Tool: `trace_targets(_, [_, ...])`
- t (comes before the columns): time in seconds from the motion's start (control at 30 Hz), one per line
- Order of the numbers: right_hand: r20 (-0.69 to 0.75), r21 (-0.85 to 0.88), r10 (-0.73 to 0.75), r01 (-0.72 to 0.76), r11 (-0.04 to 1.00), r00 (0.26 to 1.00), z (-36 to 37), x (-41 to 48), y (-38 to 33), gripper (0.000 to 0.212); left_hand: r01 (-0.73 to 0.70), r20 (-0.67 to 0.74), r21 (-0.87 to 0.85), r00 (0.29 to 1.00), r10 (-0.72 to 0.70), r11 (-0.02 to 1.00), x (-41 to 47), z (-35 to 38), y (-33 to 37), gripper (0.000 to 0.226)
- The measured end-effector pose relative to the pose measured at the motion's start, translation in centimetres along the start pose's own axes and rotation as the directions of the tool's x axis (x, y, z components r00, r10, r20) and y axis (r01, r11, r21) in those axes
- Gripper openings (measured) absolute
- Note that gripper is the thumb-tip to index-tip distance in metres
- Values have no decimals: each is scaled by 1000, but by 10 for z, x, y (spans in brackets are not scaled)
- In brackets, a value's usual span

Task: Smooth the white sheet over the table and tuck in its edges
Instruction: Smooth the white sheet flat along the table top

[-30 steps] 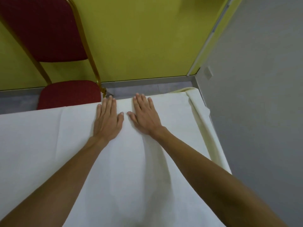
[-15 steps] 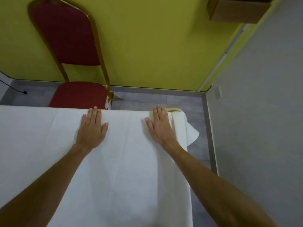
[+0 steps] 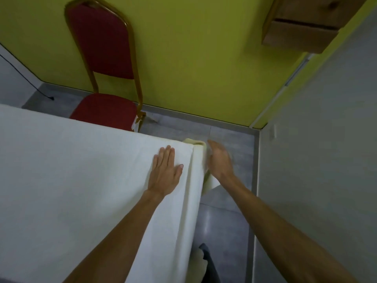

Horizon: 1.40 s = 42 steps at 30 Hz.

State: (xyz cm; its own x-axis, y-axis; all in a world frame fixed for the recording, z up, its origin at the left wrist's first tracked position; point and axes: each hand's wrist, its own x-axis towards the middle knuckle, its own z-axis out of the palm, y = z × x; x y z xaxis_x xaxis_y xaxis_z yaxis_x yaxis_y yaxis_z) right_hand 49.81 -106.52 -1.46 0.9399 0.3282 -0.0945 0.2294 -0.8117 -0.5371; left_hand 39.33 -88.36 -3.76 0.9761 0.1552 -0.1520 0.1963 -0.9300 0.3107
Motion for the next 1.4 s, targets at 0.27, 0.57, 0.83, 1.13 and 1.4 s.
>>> trace_targets(0.27, [-63, 3, 41, -41, 999, 997, 27, 10, 20, 15, 34, -26, 174, 999, -30, 984, 5, 29, -1, 82])
trace_targets(0.57, [-137, -100, 169, -183, 978, 976, -26, -22, 70, 17, 45, -30, 192, 999, -40, 980, 3, 27, 2, 79])
trace_targets(0.83, [-179, -50, 176, -188, 981, 968, -17, -24, 34, 41, 30, -19, 157, 999, -28, 987, 1, 23, 4, 78])
trace_targets(1.13, [82, -192, -146, 159, 968, 986, 74, -27, -50, 69, -44, -10, 201, 999, 47, 979, -3, 23, -27, 72])
trace_targets(1.4, [179, -390, -116, 179, 903, 977, 76, -26, -40, 84, 194, -116, 153, 977, -177, 969, -68, 7, -105, 70])
